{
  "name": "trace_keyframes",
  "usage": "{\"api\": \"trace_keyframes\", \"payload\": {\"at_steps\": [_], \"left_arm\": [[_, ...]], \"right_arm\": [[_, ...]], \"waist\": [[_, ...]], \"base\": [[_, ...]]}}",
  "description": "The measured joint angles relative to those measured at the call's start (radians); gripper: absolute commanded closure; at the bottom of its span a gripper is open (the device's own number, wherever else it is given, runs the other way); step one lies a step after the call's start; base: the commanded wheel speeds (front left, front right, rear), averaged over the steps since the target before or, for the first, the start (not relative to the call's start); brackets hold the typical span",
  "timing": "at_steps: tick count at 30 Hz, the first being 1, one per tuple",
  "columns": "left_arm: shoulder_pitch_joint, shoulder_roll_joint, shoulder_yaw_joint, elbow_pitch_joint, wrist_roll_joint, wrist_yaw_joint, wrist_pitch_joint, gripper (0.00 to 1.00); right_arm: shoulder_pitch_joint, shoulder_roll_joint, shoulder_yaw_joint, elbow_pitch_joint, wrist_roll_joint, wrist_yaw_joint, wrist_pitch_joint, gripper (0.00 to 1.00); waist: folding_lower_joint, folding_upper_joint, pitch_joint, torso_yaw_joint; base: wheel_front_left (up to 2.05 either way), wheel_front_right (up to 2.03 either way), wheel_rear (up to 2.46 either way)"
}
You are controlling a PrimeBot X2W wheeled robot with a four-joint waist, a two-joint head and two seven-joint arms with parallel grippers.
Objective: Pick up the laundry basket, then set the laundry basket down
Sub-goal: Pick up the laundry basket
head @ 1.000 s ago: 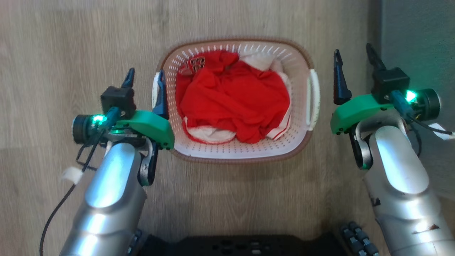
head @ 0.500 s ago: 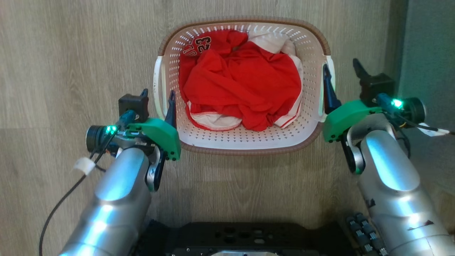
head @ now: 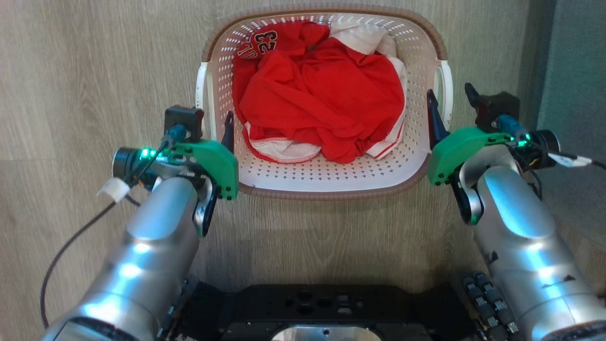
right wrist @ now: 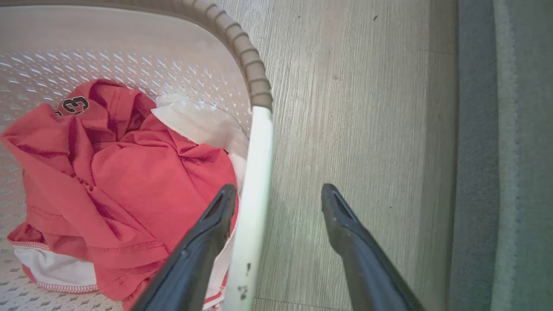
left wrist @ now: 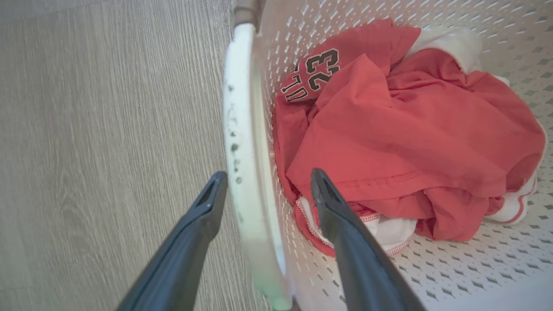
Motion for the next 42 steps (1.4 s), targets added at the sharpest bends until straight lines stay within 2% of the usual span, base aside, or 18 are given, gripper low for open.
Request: {"api": "trace_keyframes", "payload": {"at_steps": [11, 19, 21, 22, 23, 24, 25, 26, 27, 28, 29, 30, 42], "left_arm": [[-0.080, -0.001, -0.150, 0.072, -0.054, -0.001, 0.000, 0.00], [-0.086, -0.001, -0.234, 0.103, -0.147, 0.003, 0.000, 0.00], [-0.097, -0.001, -0.249, 0.103, -0.165, 0.011, 0.000, 0.00], [-0.103, -0.001, -0.258, 0.103, -0.175, 0.012, 0.000, 0.00], [-0.103, -0.001, -0.258, 0.103, -0.175, 0.012, 0.000, 0.06], [-0.108, -0.001, -0.267, 0.103, -0.184, 0.013, 0.000, 0.16], [-0.112, -0.001, -0.273, 0.103, -0.193, 0.016, 0.000, 0.28], [-0.116, -0.001, -0.279, 0.103, -0.201, 0.020, 0.000, 0.51], [-0.118, -0.001, -0.286, 0.103, -0.208, 0.020, 0.000, 0.63], [-0.119, -0.001, -0.296, 0.103, -0.215, 0.021, 0.000, 0.88], [-0.119, -0.001, -0.302, 0.104, -0.222, 0.022, 0.000, 1.00], [-0.119, -0.001, -0.303, 0.104, -0.231, 0.023, -0.001, 1.00], [-0.115, -0.005, -0.363, 0.119, -0.303, 0.029, 0.000, 1.00]], "right_arm": [[-0.097, -0.004, 0.041, 0.144, 0.047, 0.000, 0.000, 0.00], [-0.134, -0.006, 0.076, 0.209, 0.076, 0.000, 0.000, 0.00], [-0.135, -0.007, 0.085, 0.216, 0.084, 0.000, 0.000, 0.07], [-0.135, -0.007, 0.089, 0.220, 0.085, 0.000, 0.000, 0.16], [-0.135, -0.007, 0.089, 0.220, 0.085, 0.000, 0.000, 0.25], [-0.135, -0.007, 0.090, 0.223, 0.085, 0.000, 0.000, 0.31], [-0.135, -0.007, 0.091, 0.225, 0.086, 0.000, 0.000, 0.51], [-0.137, -0.006, 0.094, 0.226, 0.089, 0.000, 0.000, 0.55], [-0.140, -0.005, 0.097, 0.228, 0.093, 0.000, 0.000, 0.58], [-0.145, -0.005, 0.099, 0.232, 0.094, 0.000, 0.000, 0.65], [-0.151, -0.006, 0.100, 0.237, 0.094, 0.000, 0.000, 0.87], [-0.155, -0.007, 0.101, 0.238, 0.097, 0.000, 0.000, 1.00], [-0.155, -0.004, 0.128, 0.294, 0.144, 0.000, -0.007, 1.00]], "waist": [[0.0000, 0.0000, 0.021, 0.012], [-0.0001, 0.0001, 0.028, 0.021], [-0.0001, 0.0001, 0.031, 0.023], [-0.0001, 0.0001, 0.033, 0.024], [-0.0001, 0.0001, 0.033, 0.024], [-0.0001, 0.0001, 0.034, 0.024], [-0.0001, 0.0001, 0.035, 0.025], [-0.0001, 0.0001, 0.036, 0.025], [-0.0001, 0.0001, 0.037, 0.026], [-0.0001, 0.0001, 0.037, 0.026], [-0.0001, 0.0001, 0.037, 0.026], [-0.0001, 0.0001, 0.036, 0.026], [-0.0001, 0.0001, -0.022, 0.020]], "base": [[0.00, 0.00, 0.00], [0.00, 0.00, 0.00], [0.00, 0.00, 0.00], [0.00, 0.00, 0.00], [0.00, 0.00, 0.00], [0.00, 0.00, 0.00], [0.00, 0.00, 0.00], [0.00, 0.00, 0.00], [0.00, 0.00, 0.00], [0.00, 0.00, 0.00], [0.00, 0.00, 0.00], [0.00, 0.00, 0.00], [0.00, 0.00, 0.00]]}}
